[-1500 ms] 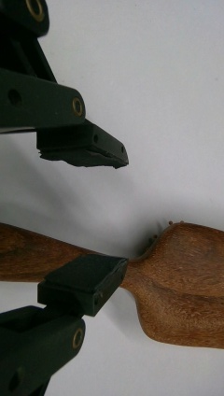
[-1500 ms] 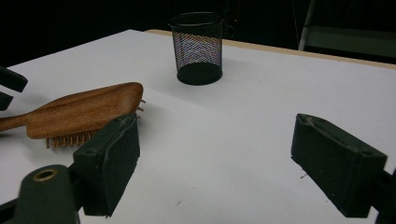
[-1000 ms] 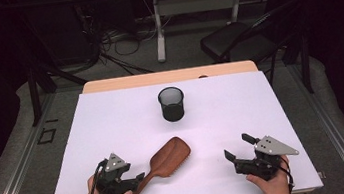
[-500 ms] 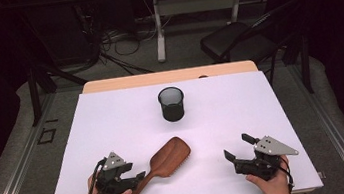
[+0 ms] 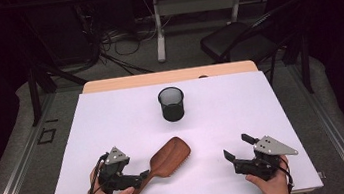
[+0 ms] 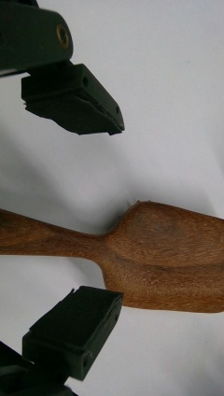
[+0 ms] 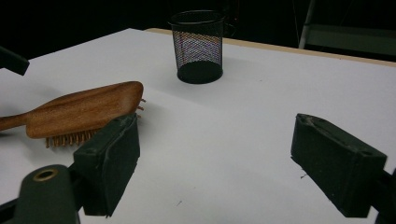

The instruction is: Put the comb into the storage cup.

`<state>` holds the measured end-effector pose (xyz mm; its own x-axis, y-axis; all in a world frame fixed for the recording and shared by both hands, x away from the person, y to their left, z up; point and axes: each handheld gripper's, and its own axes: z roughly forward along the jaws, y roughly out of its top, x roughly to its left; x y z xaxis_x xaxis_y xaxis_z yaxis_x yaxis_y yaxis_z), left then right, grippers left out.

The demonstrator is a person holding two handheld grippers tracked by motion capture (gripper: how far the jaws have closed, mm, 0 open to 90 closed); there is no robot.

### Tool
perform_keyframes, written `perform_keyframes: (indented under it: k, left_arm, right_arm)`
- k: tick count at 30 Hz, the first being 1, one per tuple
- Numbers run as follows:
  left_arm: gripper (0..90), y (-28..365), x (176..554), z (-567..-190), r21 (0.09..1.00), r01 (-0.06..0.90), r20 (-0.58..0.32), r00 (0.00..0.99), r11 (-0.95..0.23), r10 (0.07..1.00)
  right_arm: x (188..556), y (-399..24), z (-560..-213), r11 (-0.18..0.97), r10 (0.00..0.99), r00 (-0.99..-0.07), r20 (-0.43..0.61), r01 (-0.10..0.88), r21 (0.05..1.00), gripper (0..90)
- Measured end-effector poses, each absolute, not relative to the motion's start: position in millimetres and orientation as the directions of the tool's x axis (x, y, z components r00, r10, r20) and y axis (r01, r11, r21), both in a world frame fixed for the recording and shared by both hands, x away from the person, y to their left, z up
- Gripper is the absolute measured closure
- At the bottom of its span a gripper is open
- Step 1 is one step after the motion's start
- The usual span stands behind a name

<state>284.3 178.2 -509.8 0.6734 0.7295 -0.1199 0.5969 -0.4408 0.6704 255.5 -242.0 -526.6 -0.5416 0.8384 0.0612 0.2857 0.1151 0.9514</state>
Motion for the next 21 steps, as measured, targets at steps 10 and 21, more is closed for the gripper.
perform_keyframes:
  k: [10,21]
  left_arm:
    - [0.4,172.3,292.2,-505.5,0.649,0.59,-0.093,0.689,-0.481,0.719]
    - [0.4,165.5,300.4,-504.8,0.594,0.594,-0.067,0.709,-0.542,0.702]
  right_arm:
    - [255.1,-242.1,-526.4,0.116,0.837,-0.543,0.062,0.287,0.951,15.1]
    - [255.3,-242.7,-526.8,0.115,0.84,-0.539,0.064,0.292,0.95,15.1]
